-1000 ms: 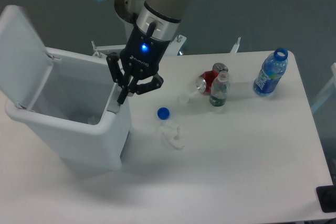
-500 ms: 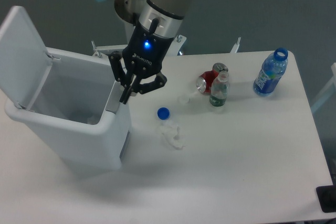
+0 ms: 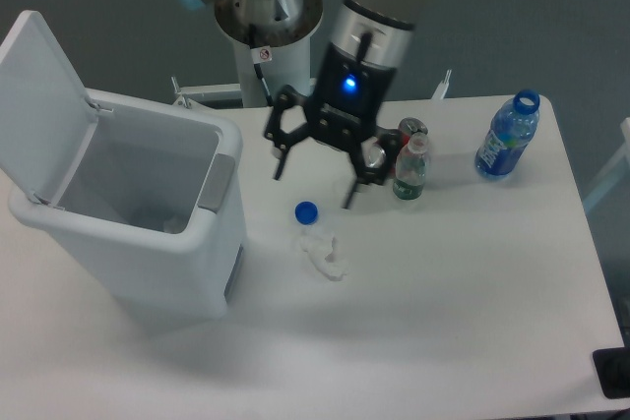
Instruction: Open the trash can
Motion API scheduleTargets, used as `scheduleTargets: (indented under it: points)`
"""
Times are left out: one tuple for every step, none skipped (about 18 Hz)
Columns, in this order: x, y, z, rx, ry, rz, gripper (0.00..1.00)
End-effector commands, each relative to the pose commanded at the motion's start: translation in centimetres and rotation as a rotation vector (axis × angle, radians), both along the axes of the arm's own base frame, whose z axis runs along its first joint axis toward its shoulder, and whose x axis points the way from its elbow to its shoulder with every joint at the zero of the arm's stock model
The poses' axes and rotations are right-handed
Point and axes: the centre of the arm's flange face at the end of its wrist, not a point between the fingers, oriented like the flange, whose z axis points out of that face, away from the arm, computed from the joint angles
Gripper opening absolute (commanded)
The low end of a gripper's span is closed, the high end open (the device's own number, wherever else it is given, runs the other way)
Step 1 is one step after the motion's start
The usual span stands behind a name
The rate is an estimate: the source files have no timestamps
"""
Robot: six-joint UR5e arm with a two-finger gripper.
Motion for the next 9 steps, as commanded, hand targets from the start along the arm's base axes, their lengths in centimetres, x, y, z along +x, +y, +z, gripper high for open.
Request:
scheduleTargets:
  points:
    - [-0.4, -0.3, -0.6, -0.045, 0.027, -0.014, 1.0]
    - [-0.8, -0.4, -1.5, -0.078, 0.032, -0.017, 1.0]
    - [-1.3, -0.4, -2.4, -0.105, 0.031, -0.017, 1.0]
    - [-1.8, -0.5, -3.5, -0.144, 0.037, -0.027, 1.0]
    - [-2.5, -0.8, -4.9, -0.2, 0.049, -0.042, 1.0]
    - [-2.9, -1.1, -6.4, -0.262, 0.064, -0.068, 1.0]
    - [-3.3, -1.3, -7.2, -0.311, 0.087, -0.106, 1.0]
    - [-3.9, -1.3, -7.9, -0.352, 0.106, -0.146, 1.0]
    - [-4.3, -1.3, -8.3, -0.378, 0.12, -0.185, 1.0]
